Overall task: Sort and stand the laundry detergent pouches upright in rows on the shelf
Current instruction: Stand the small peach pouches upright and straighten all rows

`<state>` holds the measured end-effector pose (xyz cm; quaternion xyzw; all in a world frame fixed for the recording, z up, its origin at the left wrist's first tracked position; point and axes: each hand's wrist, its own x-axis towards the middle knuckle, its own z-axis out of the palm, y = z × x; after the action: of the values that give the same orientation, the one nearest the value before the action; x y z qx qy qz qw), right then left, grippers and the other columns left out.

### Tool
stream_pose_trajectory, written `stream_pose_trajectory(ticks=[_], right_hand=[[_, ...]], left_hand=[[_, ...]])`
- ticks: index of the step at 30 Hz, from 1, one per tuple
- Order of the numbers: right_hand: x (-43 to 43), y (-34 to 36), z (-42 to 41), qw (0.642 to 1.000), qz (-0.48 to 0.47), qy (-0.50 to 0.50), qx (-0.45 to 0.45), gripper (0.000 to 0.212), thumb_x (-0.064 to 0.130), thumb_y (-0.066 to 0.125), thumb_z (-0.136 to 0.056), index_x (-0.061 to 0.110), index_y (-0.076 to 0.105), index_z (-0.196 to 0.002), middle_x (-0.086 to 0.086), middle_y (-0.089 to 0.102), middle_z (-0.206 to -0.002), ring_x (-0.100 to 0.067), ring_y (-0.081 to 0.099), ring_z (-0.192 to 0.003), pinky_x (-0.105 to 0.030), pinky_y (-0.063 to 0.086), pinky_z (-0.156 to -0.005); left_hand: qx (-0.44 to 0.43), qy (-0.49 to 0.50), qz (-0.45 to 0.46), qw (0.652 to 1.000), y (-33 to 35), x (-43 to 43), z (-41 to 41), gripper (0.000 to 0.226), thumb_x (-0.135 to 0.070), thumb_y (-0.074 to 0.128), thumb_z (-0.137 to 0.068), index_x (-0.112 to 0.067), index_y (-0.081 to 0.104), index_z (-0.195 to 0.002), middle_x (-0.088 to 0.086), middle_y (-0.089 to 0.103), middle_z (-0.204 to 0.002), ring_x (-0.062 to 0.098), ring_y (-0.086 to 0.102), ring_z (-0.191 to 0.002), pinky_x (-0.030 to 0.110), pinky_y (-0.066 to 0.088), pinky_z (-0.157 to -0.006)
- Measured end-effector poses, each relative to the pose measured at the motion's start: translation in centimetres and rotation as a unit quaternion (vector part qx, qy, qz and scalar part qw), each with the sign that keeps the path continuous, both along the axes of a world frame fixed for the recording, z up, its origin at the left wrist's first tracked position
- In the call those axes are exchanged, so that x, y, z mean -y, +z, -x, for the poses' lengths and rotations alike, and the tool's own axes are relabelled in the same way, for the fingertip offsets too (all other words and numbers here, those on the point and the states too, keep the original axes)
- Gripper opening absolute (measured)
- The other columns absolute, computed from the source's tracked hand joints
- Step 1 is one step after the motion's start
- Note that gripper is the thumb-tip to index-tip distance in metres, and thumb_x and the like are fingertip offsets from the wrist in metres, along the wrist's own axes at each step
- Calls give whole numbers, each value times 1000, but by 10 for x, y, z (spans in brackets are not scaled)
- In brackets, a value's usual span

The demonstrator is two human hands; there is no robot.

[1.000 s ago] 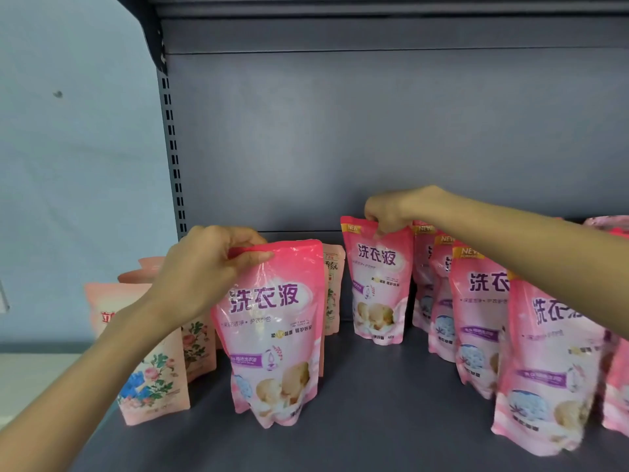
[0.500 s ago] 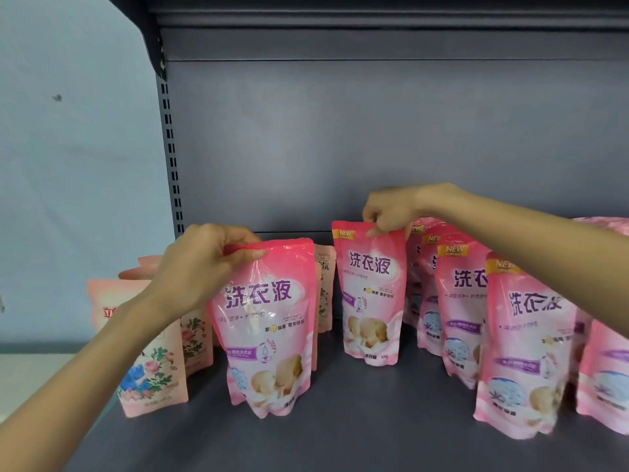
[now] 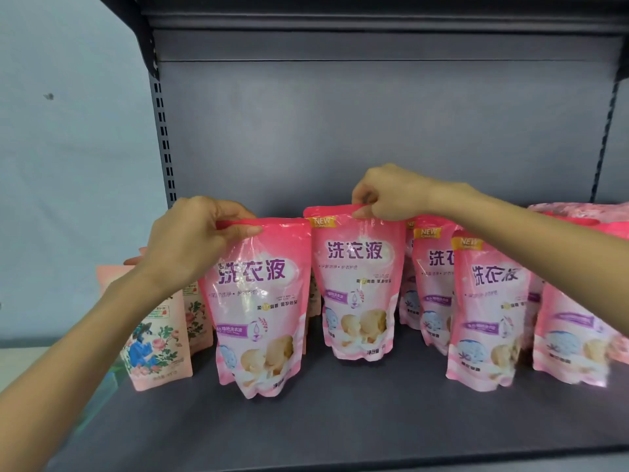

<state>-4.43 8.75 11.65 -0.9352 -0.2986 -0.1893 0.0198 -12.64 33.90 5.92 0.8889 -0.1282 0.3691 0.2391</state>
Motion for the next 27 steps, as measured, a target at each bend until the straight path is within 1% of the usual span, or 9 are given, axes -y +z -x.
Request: stream_pose_trajectory(ticks=[4, 7, 10, 12, 14, 17, 22, 25, 27], right_hand=[[7, -6, 11, 997, -73, -4, 5, 16, 19, 66, -86, 6, 71, -94, -3, 66, -85, -14, 56, -78, -21, 39, -70], [12, -12, 21, 993, -117, -11, 16, 16, 19, 68, -84, 7, 72, -94, -5, 69, -88, -14, 59, -79, -22, 44, -72], [15, -17, 31, 988, -150, -18, 30, 15, 19, 69, -84, 9, 73, -93, -4, 69, -85, -15, 61, -80, -27, 50, -77], [19, -18, 37, 984, -171, -19, 37, 13, 19, 69, -84, 10, 73, -92, -3, 67, -79, -14, 60, -75, -26, 50, -75], [22, -18, 44, 981, -188, -20, 44, 12, 20, 69, -84, 10, 74, -89, -1, 65, -74, -13, 60, -73, -25, 49, -73], [27, -17, 54, 979, -196, -14, 47, 11, 20, 68, -84, 11, 74, -87, 1, 64, -73, -13, 60, -73, -24, 49, -73], [43, -13, 65, 983, -180, 16, 43, 13, 19, 66, -86, 9, 73, -87, -3, 69, -79, -14, 64, -77, -24, 50, -72], [57, -10, 67, 984, -171, 39, 35, 12, 19, 66, -85, 9, 74, -87, -2, 69, -78, -11, 63, -74, -18, 47, -65], [68, -8, 68, 984, -169, 51, 30, 12, 19, 66, -85, 10, 74, -86, -2, 70, -78, -9, 61, -71, -16, 46, -63]], left_hand=[[16, -7, 9, 1000, 1, 5, 13, 13, -42, 65, -78, -34, 72, -85, -12, 70, -72, 1, 62, -71, 23, 46, -62], [14, -16, 19, 1000, -2, 11, 18, 11, -42, 66, -78, -35, 71, -84, -12, 70, -70, -1, 61, -67, 20, 44, -60], [17, -28, 48, 998, -5, 16, 21, 8, -41, 67, -78, -37, 71, -83, -9, 71, -72, -1, 63, -69, 23, 48, -67], [21, -31, 66, 997, -7, 20, 24, 10, -40, 68, -78, -36, 72, -85, -14, 70, -73, -5, 62, -72, 25, 49, -71], [23, -33, 71, 997, -8, 25, 27, 10, -40, 68, -77, -36, 72, -86, -20, 67, -73, -6, 61, -73, 25, 49, -71], [24, -25, 65, 997, -10, 33, 31, 12, -42, 68, -77, -36, 72, -86, -18, 69, -75, -4, 62, -74, 25, 49, -72], [31, -11, 58, 998, -8, 51, 39, 8, -41, 68, -77, -37, 72, -84, -21, 67, -74, 2, 64, -76, 35, 52, -76], [32, 8, 58, 998, -3, 65, 47, 9, -40, 68, -77, -36, 72, -84, -28, 62, -73, 0, 63, -77, 38, 53, -77], [29, 22, 56, 998, 1, 76, 53, 13, -43, 67, -75, -35, 73, -83, -26, 64, -74, -1, 63, -78, 38, 53, -77]])
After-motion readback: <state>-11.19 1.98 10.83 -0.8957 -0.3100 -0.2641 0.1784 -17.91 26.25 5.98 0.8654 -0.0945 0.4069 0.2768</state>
